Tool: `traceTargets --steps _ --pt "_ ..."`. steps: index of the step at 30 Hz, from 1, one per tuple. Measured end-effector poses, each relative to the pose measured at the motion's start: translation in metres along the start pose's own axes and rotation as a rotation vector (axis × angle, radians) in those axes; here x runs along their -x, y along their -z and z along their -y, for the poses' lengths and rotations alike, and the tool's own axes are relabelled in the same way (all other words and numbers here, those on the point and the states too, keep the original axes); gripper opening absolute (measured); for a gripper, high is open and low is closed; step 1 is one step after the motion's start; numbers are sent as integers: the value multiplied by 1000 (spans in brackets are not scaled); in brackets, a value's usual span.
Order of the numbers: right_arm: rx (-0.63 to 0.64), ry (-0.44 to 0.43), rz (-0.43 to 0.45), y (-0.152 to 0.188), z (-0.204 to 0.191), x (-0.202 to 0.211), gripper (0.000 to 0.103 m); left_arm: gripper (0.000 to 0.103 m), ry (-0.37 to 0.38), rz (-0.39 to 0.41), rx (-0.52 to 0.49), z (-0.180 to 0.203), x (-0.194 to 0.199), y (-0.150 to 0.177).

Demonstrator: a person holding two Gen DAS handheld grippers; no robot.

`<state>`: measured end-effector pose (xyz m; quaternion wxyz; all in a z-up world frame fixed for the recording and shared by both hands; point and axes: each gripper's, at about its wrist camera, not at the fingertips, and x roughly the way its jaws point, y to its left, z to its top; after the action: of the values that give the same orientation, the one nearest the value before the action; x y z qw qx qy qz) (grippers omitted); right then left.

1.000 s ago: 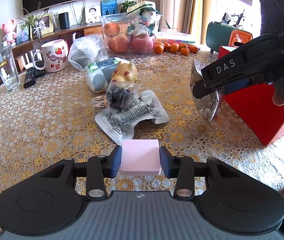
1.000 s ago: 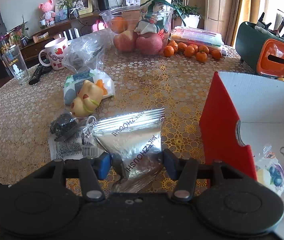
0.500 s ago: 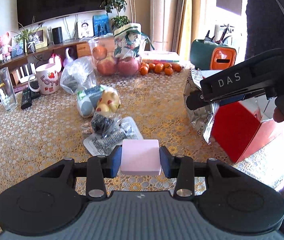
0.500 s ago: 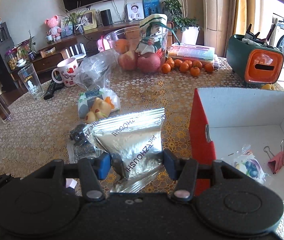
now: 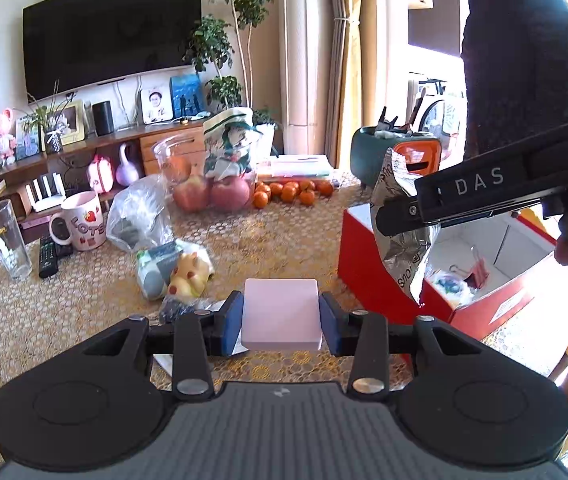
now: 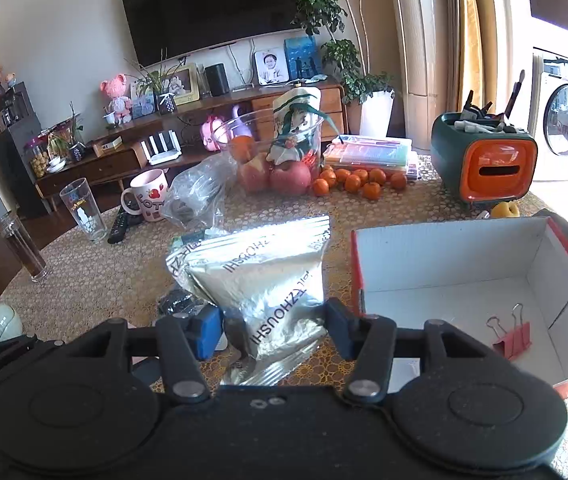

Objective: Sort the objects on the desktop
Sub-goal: 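Carry the pink pad and silver foil bag over the red box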

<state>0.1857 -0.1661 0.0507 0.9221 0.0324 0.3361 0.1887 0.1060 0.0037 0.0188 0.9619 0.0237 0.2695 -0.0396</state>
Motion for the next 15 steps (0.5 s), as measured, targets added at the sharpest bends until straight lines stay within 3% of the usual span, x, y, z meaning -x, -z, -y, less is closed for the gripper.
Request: traceTargets --steps 15 --pt "-46 109 35 5 76 33 53 40 78 16 -67 57 -11 -29"
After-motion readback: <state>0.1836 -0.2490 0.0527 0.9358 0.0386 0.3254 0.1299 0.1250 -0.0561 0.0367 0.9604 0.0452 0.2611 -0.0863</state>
